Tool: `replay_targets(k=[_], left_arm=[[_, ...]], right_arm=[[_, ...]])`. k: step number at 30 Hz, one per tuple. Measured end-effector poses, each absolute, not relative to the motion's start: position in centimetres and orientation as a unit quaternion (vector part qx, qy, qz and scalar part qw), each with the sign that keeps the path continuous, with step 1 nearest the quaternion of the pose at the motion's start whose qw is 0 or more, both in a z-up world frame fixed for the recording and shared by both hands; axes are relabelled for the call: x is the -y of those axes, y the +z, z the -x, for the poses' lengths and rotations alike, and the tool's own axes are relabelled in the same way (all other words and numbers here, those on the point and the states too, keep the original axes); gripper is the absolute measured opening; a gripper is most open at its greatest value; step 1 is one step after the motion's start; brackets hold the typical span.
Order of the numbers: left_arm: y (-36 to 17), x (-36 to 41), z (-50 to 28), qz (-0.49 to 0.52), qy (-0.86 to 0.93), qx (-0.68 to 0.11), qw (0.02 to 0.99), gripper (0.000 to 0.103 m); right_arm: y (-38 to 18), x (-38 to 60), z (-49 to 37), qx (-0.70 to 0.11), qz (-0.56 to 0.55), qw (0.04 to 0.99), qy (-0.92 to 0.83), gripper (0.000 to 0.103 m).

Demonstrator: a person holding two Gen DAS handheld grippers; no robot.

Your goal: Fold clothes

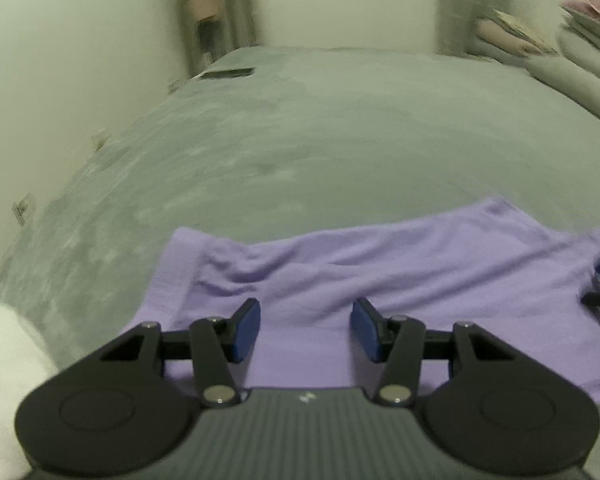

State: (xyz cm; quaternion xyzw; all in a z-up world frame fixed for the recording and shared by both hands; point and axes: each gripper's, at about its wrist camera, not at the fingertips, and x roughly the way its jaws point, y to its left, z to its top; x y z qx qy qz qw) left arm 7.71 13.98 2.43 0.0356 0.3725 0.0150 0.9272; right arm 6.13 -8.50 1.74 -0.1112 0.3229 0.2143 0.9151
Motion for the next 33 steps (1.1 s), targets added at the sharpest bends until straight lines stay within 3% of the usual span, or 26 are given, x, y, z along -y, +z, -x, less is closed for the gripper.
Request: replay_targets(k=[12,21,25,30,33], left_arm=[[4.7,-17.2,-7.6,-0.01,0.05,-0.34,0.939,0.052],[4.4,-15.5,-7.7,0.023,-0.03,-0.344,0.938,0.052],[3.0,-14.4,-8.8,0.015,-0.042,-0.358,0.933,0.052],[1.7,-14.5,-9.7,-0.015,-0.018,-0.364,0.931,0.052],[1.2,-14.5,-10.0,-0.036,0.012,-0.367,0.929,0.061]], right_arm=[[1.0,7.3,-6.0,-0.339,0.118,0.905,0.227,0.036],[2.5,7.4,-7.1,-0.29,0.055,0.93,0.22,0.036],[3.2,6.3,-8.4,-0.289,0.026,0.929,0.228,0.02],[0.9,4.3,-10.5,-0.338,0.061,0.913,0.221,0.02],[0.7,4.4,-10.6,-0.354,0.063,0.906,0.223,0.02]])
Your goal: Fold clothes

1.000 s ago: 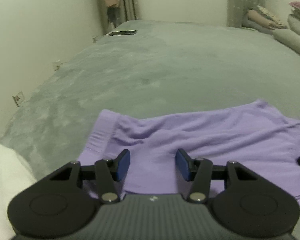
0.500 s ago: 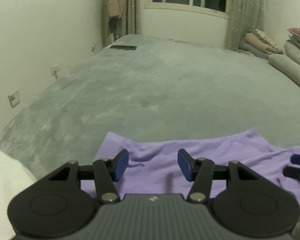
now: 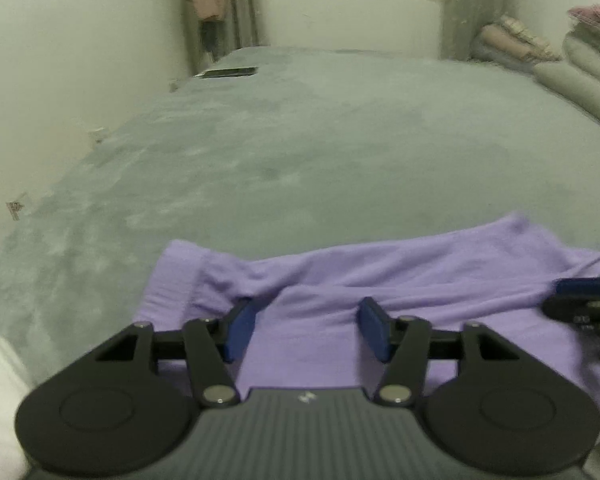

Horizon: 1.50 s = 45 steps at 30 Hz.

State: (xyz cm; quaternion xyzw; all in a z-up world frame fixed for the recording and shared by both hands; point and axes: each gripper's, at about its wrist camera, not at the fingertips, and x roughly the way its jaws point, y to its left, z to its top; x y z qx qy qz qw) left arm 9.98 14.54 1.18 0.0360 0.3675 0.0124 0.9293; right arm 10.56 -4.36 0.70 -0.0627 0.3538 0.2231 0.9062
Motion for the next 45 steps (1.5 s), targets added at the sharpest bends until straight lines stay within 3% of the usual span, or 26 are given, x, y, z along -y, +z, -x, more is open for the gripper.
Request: replay_targets(k=[10,14,38,45], left_arm=[[2.6,-12.4,-8.1,-0.06,-0.018,-0.325,0.944,0.058],[0.9,-10.5,-8.4,-0.039,-0.06,-0.364,0.928,0.058],[1.0,-14.4,-9.6,-0.041,0.012,-0.367,0.929,0.063],[1.9,-15.3,-8.7,-0.034,0.022,-0.365,0.93,0.061]], right_arm=[[2.1,5.6,-9.0,-0.303,0.064,0.925,0.222,0.02],[0.3,4.9,-9.4,-0.331,0.079,0.914,0.222,0.02],[3.0,11.2,-1.8,-0.431,0.065,0.87,0.231,0.021],[3.3,12.3,0.0,-0.436,0.077,0.86,0.255,0.03]])
